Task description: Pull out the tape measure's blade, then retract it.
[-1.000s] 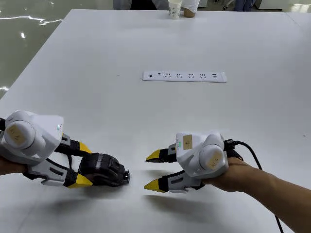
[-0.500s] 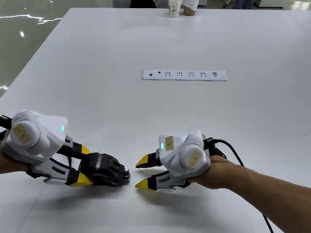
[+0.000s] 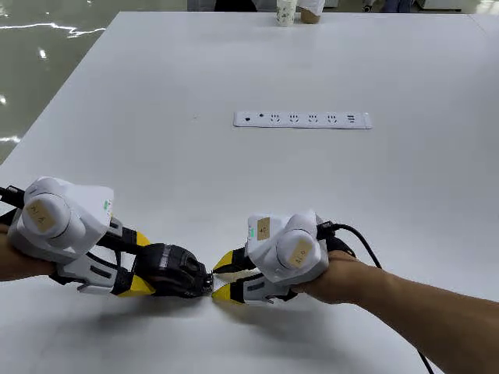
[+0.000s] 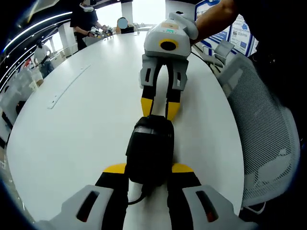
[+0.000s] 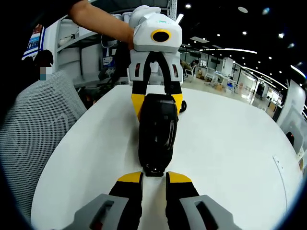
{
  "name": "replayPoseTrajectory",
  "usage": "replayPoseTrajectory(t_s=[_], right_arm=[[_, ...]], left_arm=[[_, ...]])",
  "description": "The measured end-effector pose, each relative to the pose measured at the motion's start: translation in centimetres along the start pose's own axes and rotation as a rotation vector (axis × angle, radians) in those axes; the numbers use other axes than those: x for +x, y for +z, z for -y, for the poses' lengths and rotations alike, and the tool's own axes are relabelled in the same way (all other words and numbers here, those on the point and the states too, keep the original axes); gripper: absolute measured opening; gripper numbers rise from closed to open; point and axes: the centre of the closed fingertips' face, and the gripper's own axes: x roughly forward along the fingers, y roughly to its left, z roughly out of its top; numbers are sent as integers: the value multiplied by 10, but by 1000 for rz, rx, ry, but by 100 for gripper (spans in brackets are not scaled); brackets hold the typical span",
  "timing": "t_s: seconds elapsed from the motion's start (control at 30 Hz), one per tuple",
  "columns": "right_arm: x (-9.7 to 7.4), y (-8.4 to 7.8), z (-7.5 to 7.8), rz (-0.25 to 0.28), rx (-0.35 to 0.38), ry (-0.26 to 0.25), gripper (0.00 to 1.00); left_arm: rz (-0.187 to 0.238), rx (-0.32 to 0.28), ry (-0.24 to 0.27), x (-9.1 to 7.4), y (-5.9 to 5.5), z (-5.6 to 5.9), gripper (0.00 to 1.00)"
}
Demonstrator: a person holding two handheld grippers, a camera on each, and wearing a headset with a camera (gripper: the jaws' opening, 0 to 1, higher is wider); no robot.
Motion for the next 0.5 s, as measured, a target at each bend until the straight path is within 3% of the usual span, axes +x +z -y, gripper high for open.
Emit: replayPoseTrajectory(t_s=[0.5], right_arm=[[6,3,1,-6,17,-10,11]], left_arm=[[5,-9,-1,0,0,0,24]])
